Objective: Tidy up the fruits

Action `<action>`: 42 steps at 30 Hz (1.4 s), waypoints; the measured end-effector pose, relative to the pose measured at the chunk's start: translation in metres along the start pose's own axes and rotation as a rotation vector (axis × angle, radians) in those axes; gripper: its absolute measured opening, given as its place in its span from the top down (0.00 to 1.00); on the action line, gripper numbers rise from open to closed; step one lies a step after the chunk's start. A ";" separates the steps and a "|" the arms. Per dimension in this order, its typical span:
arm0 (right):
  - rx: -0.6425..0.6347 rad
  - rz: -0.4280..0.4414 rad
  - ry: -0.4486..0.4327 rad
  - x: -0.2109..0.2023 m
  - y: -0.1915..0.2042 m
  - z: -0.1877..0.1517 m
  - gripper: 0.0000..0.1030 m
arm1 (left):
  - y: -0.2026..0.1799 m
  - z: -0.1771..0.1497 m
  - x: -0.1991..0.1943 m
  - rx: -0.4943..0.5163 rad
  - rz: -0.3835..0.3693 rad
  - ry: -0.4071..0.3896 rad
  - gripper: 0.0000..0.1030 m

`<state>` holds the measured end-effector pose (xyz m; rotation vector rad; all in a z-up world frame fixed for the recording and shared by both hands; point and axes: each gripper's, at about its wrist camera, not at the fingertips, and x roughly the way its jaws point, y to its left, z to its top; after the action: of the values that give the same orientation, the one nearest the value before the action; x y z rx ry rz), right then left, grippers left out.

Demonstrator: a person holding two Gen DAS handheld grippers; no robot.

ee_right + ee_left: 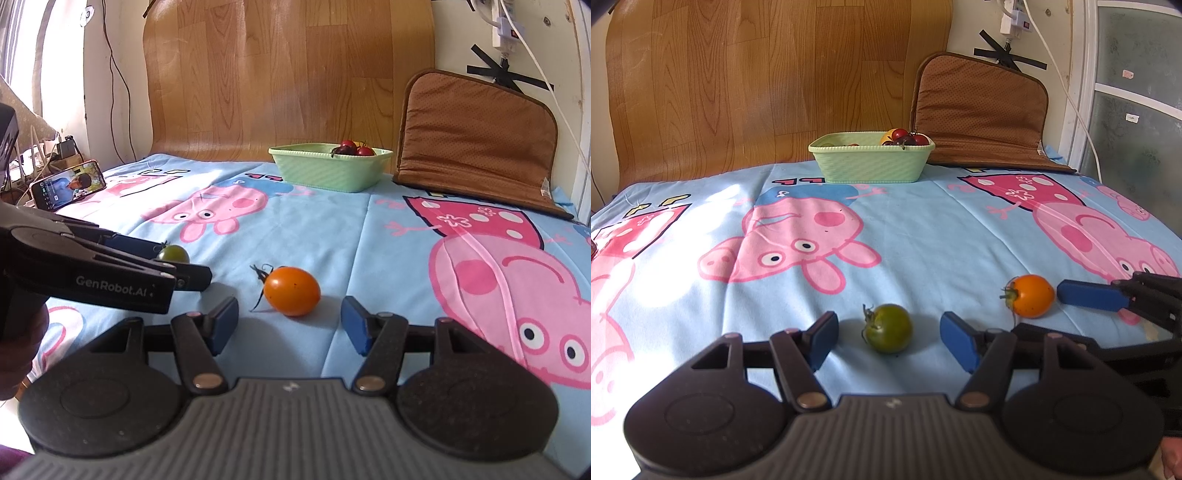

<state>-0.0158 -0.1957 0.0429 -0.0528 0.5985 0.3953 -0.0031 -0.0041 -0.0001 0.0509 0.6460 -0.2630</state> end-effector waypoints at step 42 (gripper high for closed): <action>-0.030 -0.005 -0.012 0.011 0.001 0.003 0.65 | 0.006 -0.001 0.002 0.011 -0.006 -0.040 0.75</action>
<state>-0.0062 -0.1903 0.0395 -0.0810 0.5806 0.3992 -0.0005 0.0017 -0.0020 0.0544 0.6052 -0.2732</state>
